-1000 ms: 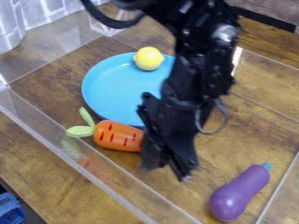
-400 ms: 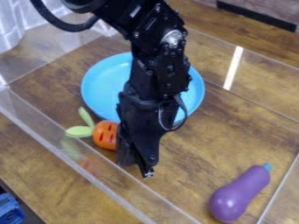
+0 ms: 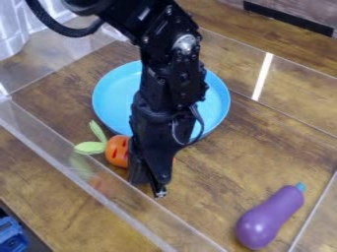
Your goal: Remove the carrot from the blue tray and put it on the table
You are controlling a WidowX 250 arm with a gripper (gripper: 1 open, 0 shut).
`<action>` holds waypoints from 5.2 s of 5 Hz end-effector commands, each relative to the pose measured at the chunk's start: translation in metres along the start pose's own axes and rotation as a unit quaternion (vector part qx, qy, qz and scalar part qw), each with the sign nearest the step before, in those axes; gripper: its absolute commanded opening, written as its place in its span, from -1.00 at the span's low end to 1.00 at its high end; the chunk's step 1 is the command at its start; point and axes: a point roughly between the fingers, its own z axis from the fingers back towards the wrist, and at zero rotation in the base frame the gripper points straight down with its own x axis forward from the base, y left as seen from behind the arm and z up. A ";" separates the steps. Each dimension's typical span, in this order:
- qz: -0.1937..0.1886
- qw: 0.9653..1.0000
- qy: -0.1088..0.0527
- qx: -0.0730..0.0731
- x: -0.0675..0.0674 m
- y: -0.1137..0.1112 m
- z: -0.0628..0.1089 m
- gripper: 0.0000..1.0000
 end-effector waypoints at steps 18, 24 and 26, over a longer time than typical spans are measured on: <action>0.004 0.985 -0.154 -0.080 0.119 -0.011 0.011 -1.00; 0.055 0.982 -0.146 -0.107 0.120 -0.031 0.013 1.00; 0.062 0.982 -0.143 -0.105 0.112 -0.030 0.023 -1.00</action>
